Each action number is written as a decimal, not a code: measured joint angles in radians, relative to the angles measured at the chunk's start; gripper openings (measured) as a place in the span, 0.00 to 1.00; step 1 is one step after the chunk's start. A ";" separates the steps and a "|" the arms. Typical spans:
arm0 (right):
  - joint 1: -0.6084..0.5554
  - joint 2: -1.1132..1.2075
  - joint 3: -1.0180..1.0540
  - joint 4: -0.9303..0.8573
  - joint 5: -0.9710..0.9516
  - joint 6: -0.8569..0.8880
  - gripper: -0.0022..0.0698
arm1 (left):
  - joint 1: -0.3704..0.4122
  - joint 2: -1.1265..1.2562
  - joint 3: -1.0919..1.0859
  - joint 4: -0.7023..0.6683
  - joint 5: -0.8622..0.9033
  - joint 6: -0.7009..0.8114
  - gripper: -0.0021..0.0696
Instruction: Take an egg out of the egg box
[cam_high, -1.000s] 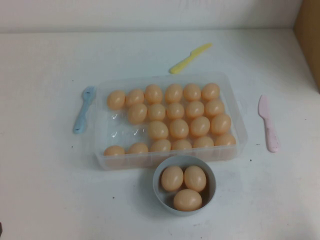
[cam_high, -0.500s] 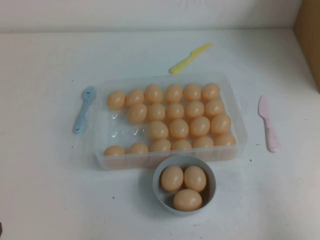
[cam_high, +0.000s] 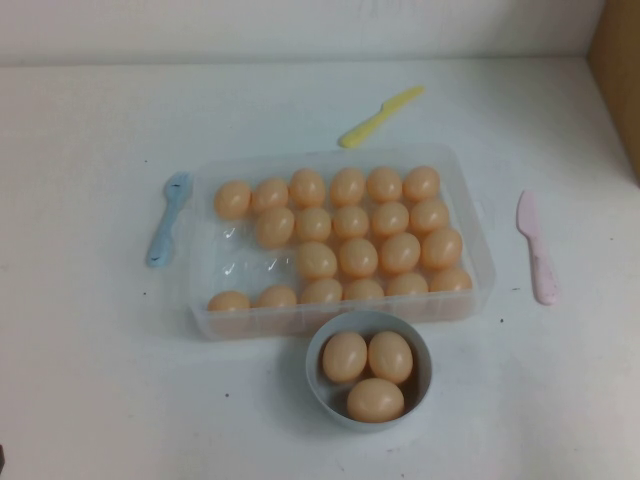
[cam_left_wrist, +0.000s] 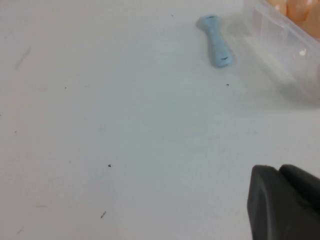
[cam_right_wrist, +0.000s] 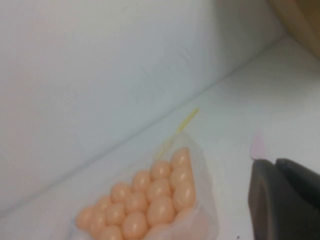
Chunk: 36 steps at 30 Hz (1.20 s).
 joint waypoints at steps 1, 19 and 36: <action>0.000 0.016 -0.028 -0.032 0.022 -0.019 0.00 | 0.000 0.000 0.000 0.000 0.000 0.000 0.02; 0.000 0.799 -0.594 -0.351 0.286 -0.325 0.00 | 0.000 0.000 0.000 0.000 0.000 0.000 0.02; 0.171 1.453 -1.370 -0.934 0.835 0.011 0.00 | 0.000 0.000 0.000 0.000 0.000 0.000 0.02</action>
